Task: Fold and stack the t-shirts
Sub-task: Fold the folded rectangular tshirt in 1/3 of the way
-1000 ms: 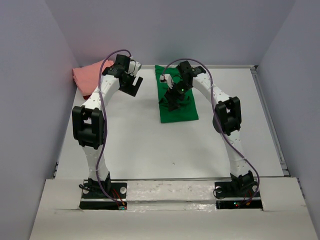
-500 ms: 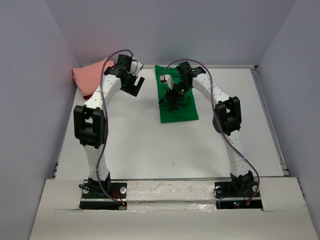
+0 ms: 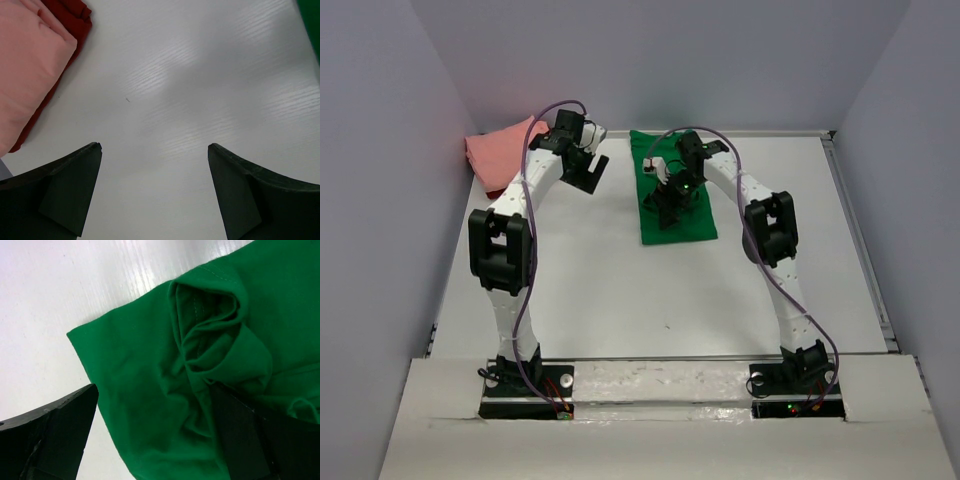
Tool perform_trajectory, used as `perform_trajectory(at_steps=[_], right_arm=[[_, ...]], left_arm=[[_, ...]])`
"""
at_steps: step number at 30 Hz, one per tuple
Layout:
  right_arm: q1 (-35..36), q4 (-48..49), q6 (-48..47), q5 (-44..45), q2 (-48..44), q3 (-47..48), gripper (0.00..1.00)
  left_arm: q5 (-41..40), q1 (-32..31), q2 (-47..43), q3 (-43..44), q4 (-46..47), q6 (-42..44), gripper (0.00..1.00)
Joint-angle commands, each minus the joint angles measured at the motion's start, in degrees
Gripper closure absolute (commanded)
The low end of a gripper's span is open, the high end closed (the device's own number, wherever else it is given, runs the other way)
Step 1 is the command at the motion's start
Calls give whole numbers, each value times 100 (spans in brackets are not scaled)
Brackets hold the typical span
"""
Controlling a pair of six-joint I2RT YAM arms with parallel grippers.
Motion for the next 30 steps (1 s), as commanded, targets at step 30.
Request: perform_trajectory(at_steps=[30], right_arm=[[-138,3791,425,2401,-273,-87,0]], left_arm=[[-248,-281,-5,53,-43,127,1]])
